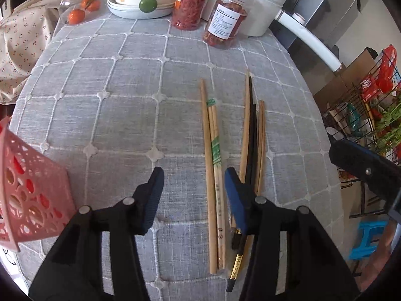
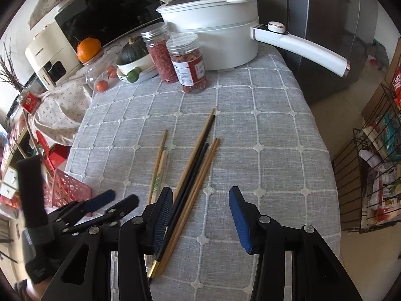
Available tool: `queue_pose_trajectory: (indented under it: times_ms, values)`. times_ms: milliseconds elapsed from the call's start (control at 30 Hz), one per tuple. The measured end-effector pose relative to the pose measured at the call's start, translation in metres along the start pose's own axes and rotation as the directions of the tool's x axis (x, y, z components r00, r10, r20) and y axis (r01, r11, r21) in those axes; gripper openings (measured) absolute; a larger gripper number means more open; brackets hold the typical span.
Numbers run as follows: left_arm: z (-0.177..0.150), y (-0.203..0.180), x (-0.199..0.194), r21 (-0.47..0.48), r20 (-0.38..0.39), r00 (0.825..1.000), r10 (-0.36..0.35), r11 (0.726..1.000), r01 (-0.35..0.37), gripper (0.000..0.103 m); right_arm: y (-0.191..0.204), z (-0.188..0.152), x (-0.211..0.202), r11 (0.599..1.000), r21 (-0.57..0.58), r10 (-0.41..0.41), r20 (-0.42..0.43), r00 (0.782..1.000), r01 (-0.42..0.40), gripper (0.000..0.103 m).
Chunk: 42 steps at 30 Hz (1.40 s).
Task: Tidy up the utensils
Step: 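Grasp another wooden chopstick with the left tool while the right tool returns to the chopsticks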
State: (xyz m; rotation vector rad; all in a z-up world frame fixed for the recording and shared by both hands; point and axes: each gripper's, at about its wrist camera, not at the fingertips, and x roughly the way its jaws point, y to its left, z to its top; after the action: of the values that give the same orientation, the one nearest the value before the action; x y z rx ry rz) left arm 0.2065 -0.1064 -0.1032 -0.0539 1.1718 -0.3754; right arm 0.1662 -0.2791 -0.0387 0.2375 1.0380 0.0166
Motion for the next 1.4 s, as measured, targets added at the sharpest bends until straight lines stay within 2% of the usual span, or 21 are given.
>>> queue_pose_trajectory:
  times_ms: [167, 333, 600, 700, 833, 900, 933, 967, 1067, 1167, 1300, 1400]
  values:
    - [0.0, 0.003, 0.011, 0.011, -0.017, 1.0, 0.022, 1.0, -0.022, 0.052, 0.003, -0.001, -0.001, 0.999, 0.01, 0.038, -0.005, 0.999, -0.038, 0.047]
    - [-0.002, 0.001, 0.017, 0.046, -0.036, 0.999, 0.002, 0.999, 0.0, 0.051, 0.004, -0.001, 0.003, 0.999, 0.023, 0.04, -0.013, 0.999, -0.039, 0.047]
    - [0.001, -0.002, 0.025, 0.063, -0.033, 0.999, 0.027, 0.998, -0.025, 0.048, 0.005, 0.0, 0.005, 1.0, 0.017, 0.027, -0.012, 1.0, -0.027, 0.045]
    - [0.004, -0.009, 0.03, 0.09, -0.033, 0.998, 0.061, 0.994, -0.057, 0.048, 0.004, 0.001, 0.007, 0.999, 0.027, 0.022, -0.016, 1.0, -0.022, 0.045]
    - [0.013, -0.021, 0.038, 0.134, -0.028, 0.989, 0.143, 0.981, -0.138, 0.046, 0.003, 0.002, 0.007, 0.999, 0.037, 0.023, -0.015, 1.0, -0.022, 0.045]
    - [0.016, -0.028, 0.041, 0.163, -0.028, 0.985, 0.168, 0.973, -0.161, 0.037, 0.001, 0.004, 0.005, 0.999, 0.036, 0.022, -0.007, 1.0, -0.022, 0.045]
    - [0.017, -0.031, 0.042, 0.178, -0.03, 0.987, 0.156, 0.973, -0.149, 0.021, -0.001, 0.004, 0.004, 0.999, 0.042, 0.019, -0.002, 1.0, -0.019, 0.045]
    - [0.017, -0.033, 0.042, 0.188, -0.035, 0.987, 0.159, 0.971, -0.15, 0.012, -0.003, 0.004, 0.004, 0.999, 0.046, 0.019, -0.003, 1.0, -0.019, 0.045]
    - [0.019, -0.023, 0.04, 0.155, -0.052, 0.992, 0.118, 0.982, -0.109, 0.008, -0.005, 0.005, 0.006, 0.999, 0.049, 0.017, -0.009, 1.0, -0.017, 0.043]
    - [0.014, -0.006, 0.028, 0.085, -0.059, 0.996, 0.07, 0.994, -0.065, 0.008, -0.005, 0.008, 0.009, 0.997, 0.054, 0.062, -0.021, 0.998, -0.061, 0.038]
    - [0.0, -0.001, -0.014, 0.047, 0.038, 0.999, 0.018, 0.999, -0.02, 0.008, -0.004, 0.011, 0.021, 0.995, 0.057, 0.089, -0.052, 0.995, -0.086, 0.035]
    - [-0.008, 0.001, -0.057, 0.024, 0.145, 0.988, -0.043, 0.999, 0.04, 0.008, 0.002, 0.01, 0.041, 0.987, 0.07, 0.153, -0.099, 0.983, -0.146, 0.031]
